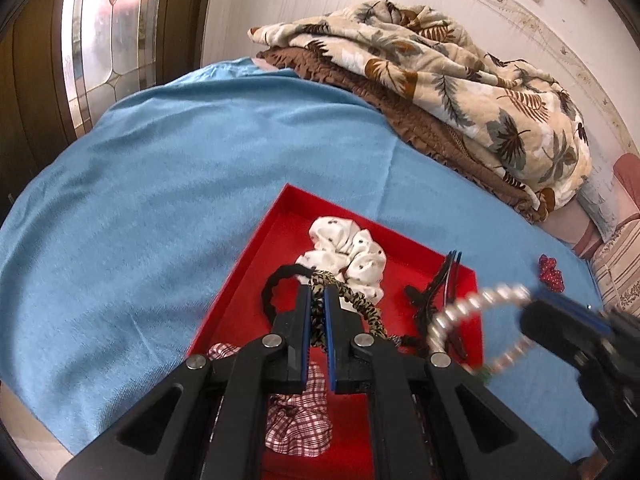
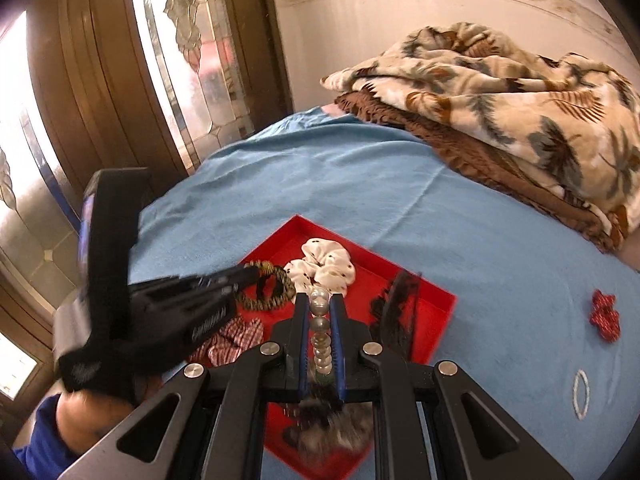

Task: Organize jewelry
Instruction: 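Open the left tool over the red tray while the right tool releases the pearl bracelet there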

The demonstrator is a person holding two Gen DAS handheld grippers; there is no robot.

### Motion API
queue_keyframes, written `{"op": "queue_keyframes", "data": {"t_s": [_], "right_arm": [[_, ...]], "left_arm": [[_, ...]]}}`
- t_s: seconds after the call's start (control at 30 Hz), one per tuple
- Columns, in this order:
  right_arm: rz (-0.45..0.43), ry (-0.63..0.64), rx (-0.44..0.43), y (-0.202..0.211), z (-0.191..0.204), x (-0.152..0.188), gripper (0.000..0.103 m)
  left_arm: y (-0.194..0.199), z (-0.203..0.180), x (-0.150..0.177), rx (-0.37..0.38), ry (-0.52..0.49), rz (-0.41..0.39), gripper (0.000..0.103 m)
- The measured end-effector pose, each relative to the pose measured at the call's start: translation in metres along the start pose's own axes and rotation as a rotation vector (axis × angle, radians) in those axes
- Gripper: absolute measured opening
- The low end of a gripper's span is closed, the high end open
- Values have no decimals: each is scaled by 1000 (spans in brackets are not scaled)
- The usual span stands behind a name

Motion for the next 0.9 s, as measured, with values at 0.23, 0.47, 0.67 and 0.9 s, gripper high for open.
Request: {"op": "queue_keyframes", "data": {"t_s": [0.23,0.47,0.67,0.9], "right_arm": [[79,-42,-15,-53,-8,-5,11],[140,-85,-19,-83,-19,2,11],[168,-81,-17,-94,-21,7,12],[160,-99,-36,-91,-23,8,12]], "left_arm": [[-3,4,12,25,-7,30,6],[-11,-2,18,5,-39,66,6],[-16,-2,21,4,-45,89,7],[-14,-2,21,-16,-52,67,26]]}}
Point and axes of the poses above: each gripper's, at about its wrist camera, not at the fingertips, and y roughly against the way its jaws point, z to its left, x to its underside, the point moved 4 cm from there along -y, roughly the way its jaws point, and after that the axes turned 2 degrees about z, right-handed, at the moved point
